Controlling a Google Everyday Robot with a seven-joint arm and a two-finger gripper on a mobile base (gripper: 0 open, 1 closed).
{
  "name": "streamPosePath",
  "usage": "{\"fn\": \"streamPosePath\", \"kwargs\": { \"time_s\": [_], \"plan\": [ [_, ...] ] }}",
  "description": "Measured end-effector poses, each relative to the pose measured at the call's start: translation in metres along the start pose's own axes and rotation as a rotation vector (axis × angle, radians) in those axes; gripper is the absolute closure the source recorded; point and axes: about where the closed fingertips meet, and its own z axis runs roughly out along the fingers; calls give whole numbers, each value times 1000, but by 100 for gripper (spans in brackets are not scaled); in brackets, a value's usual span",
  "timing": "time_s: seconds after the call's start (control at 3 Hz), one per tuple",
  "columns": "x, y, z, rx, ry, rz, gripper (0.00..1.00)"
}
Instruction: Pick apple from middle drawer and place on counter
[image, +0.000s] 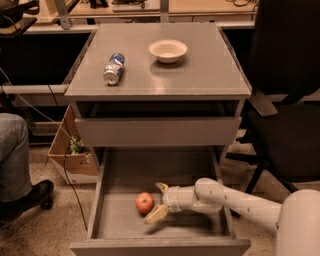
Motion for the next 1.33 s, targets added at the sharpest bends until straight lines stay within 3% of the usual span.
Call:
{"fn": "streamPosePath", "kwargs": {
  "time_s": [1.0,1.33],
  "plan": [
    [-15,10,24,-11,-67,16,69],
    [-23,9,-10,16,-73,15,93]
  ]
}}
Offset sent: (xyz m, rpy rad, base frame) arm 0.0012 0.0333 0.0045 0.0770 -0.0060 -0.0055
